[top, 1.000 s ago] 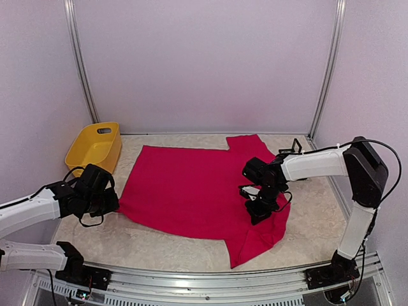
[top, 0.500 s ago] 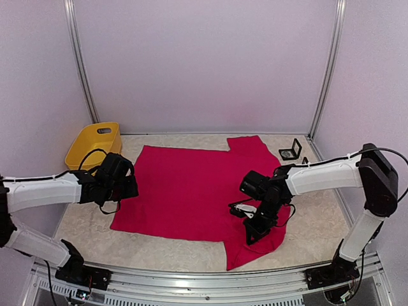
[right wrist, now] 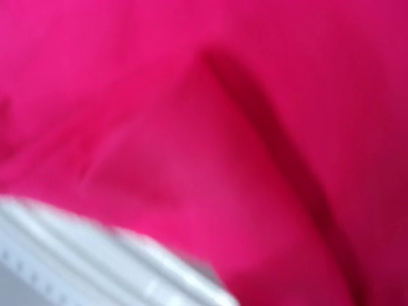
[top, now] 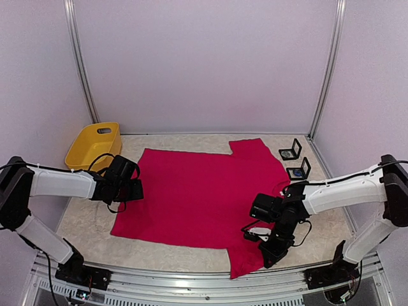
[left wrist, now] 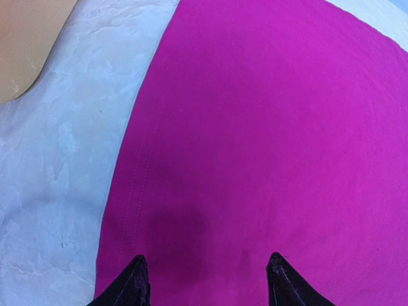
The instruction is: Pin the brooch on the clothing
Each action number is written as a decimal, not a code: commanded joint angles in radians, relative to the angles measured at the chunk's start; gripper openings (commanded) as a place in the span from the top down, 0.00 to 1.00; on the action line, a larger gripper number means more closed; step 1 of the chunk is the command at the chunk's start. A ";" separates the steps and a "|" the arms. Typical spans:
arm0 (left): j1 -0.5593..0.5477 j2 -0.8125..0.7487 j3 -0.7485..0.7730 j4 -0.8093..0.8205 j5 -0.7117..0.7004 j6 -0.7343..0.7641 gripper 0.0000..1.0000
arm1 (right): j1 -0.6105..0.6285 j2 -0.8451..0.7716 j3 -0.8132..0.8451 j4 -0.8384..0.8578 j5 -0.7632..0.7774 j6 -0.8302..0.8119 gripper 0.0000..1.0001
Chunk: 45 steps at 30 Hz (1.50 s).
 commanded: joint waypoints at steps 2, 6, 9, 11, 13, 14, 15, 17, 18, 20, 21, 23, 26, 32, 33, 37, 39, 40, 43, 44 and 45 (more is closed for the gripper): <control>0.047 0.006 -0.053 0.066 0.048 -0.006 0.41 | 0.003 -0.054 0.140 -0.196 0.065 -0.048 1.00; 0.052 0.081 -0.033 0.089 0.045 -0.008 0.41 | -0.057 0.012 0.210 -0.138 0.227 -0.017 1.00; 0.056 0.138 -0.008 0.081 0.038 -0.017 0.41 | -0.069 0.067 0.215 -0.027 0.270 0.018 1.00; 0.064 0.161 -0.010 0.087 0.037 -0.021 0.41 | -0.067 0.083 0.188 0.047 0.265 0.045 1.00; 0.085 0.183 -0.015 0.092 0.036 -0.020 0.40 | -0.066 0.088 0.134 0.079 0.262 0.072 1.00; 0.095 0.190 -0.014 0.091 0.034 -0.018 0.40 | -0.066 0.088 0.102 0.079 0.263 0.087 1.00; 0.103 0.204 -0.013 0.095 0.046 -0.010 0.40 | -0.064 0.086 0.068 0.073 0.264 0.102 1.00; 0.114 0.219 -0.007 0.101 0.057 -0.011 0.40 | -0.053 0.058 0.010 0.047 0.265 0.138 1.00; 0.114 0.223 -0.001 0.102 0.056 -0.011 0.40 | -0.045 0.037 -0.015 0.030 0.265 0.147 1.00; 0.116 0.238 0.011 0.106 0.052 -0.008 0.40 | -0.027 -0.022 -0.051 0.002 0.260 0.189 1.00; 0.119 0.243 0.017 0.110 0.052 -0.008 0.40 | -0.020 -0.050 -0.071 -0.004 0.249 0.208 1.00; 0.123 0.254 0.031 0.113 0.049 -0.001 0.40 | -0.008 -0.107 -0.117 -0.001 0.219 0.247 1.00; 0.124 0.267 0.045 0.116 0.045 0.016 0.40 | 0.001 -0.174 -0.154 -0.018 0.191 0.280 1.00; 0.124 0.246 0.041 0.160 0.049 0.060 0.38 | 0.004 -0.235 -0.105 -0.090 0.212 0.280 1.00; 0.123 0.230 0.033 0.182 0.060 0.078 0.37 | 0.003 -0.233 -0.085 -0.100 0.221 0.269 1.00; 0.056 0.089 0.022 0.238 0.046 0.178 0.32 | 0.000 -0.220 0.034 -0.096 0.243 0.210 1.00; 0.022 0.023 0.038 0.245 0.053 0.232 0.31 | -0.026 -0.206 0.100 -0.098 0.284 0.183 1.00; 0.007 0.003 0.046 0.247 0.065 0.253 0.31 | -0.051 -0.196 0.131 -0.094 0.309 0.171 1.00; -0.013 -0.044 0.077 0.224 0.115 0.272 0.31 | -0.167 -0.147 0.191 -0.033 0.370 0.121 1.00; -0.011 -0.048 0.087 0.208 0.125 0.261 0.31 | -0.211 -0.126 0.201 0.000 0.381 0.101 1.00; -0.005 -0.047 0.094 0.191 0.130 0.246 0.31 | -0.256 -0.099 0.207 0.040 0.390 0.081 1.00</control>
